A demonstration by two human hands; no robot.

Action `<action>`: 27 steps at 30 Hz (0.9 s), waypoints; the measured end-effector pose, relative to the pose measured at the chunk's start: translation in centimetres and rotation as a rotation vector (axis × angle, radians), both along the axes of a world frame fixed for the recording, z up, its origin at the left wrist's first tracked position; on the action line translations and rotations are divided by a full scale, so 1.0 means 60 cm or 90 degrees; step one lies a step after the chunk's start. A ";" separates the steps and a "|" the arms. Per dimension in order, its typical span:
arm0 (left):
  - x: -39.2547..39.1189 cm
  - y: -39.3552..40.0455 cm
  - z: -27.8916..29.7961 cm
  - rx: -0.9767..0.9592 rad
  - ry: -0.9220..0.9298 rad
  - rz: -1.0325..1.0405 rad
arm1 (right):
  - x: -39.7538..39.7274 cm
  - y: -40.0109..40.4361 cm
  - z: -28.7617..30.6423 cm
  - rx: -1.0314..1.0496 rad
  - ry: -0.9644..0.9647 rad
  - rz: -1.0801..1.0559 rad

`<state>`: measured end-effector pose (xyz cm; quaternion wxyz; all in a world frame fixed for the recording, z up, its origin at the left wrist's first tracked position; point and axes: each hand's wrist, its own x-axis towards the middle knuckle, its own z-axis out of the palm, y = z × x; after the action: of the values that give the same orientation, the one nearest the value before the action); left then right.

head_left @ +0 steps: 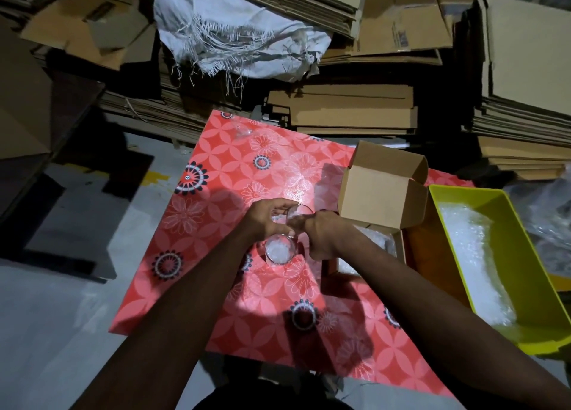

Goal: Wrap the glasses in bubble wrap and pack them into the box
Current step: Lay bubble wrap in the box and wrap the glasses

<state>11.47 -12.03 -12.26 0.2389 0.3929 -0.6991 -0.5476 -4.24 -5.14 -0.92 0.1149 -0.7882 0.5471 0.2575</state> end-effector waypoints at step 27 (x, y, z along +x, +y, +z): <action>0.010 0.009 0.044 -0.041 -0.079 -0.053 | -0.011 0.020 0.014 -0.053 -0.126 -0.127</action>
<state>12.06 -11.50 -9.65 0.1845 0.3890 -0.7456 -0.5087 -4.92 -3.93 -0.08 0.1602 -0.7553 0.6192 0.1430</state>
